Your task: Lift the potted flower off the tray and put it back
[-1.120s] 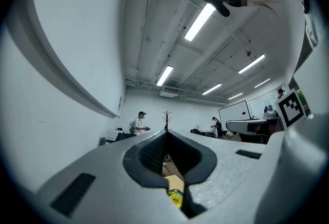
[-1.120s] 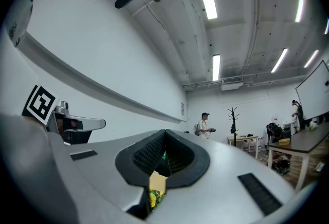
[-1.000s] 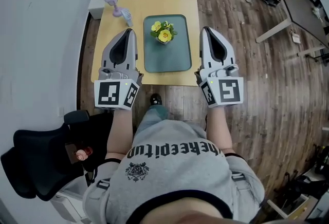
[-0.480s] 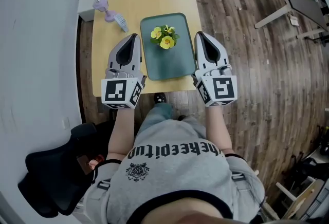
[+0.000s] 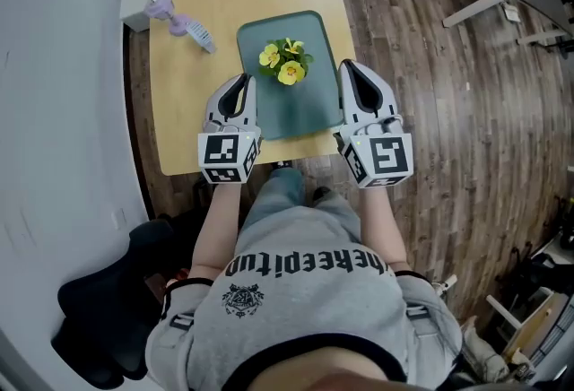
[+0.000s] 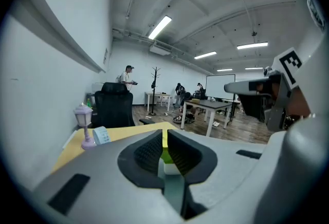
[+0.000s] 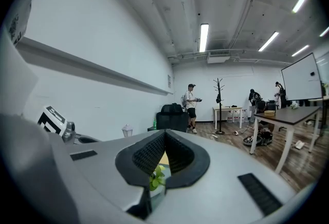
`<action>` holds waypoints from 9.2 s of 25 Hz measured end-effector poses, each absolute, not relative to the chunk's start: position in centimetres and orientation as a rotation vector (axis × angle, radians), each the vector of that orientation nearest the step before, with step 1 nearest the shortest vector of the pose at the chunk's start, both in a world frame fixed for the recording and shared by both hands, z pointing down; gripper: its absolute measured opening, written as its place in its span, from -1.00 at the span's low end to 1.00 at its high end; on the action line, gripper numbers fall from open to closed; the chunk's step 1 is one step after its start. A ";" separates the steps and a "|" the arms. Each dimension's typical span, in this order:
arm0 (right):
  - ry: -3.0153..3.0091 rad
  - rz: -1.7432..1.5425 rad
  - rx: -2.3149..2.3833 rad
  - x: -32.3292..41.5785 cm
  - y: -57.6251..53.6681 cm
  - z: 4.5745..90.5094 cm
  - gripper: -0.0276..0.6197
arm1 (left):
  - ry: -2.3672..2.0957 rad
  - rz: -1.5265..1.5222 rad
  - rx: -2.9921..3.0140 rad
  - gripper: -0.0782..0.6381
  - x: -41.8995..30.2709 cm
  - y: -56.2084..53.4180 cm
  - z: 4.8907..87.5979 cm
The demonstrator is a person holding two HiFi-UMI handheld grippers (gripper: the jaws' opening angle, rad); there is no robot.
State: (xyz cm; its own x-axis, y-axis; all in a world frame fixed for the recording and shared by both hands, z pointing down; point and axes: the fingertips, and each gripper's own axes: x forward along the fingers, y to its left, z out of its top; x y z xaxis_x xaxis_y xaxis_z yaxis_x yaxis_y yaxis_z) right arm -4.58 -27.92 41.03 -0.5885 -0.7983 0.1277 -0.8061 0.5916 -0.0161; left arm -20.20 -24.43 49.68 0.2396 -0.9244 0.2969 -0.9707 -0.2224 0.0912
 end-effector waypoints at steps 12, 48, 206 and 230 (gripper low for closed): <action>-2.605 0.094 1.439 -2.4 -29.3 41.8 -0.91 | -1.527 0.529 2.196 0.07 -16.7 -26.8 60.9; -2.483 0.096 1.565 0.9 -30.0 42.4 -0.91 | -1.495 0.641 2.144 0.14 -14.4 -31.3 65.2; -2.580 -0.029 1.468 -0.1 -29.3 39.5 -0.91 | -1.509 0.437 2.223 0.14 -13.5 -31.6 60.0; -2.546 0.008 1.481 0.2 -31.1 40.9 -0.91 | -1.469 0.596 2.180 0.14 -13.2 -32.1 65.0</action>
State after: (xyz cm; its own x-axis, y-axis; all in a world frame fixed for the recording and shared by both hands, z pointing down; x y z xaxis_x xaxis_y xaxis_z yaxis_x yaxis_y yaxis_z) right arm 0.23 -31.09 40.89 -0.4800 -0.8604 0.1713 -0.8614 0.4992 0.0936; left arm -13.23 -32.06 65.02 0.3420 -0.7427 0.5757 -0.9338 -0.3371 0.1198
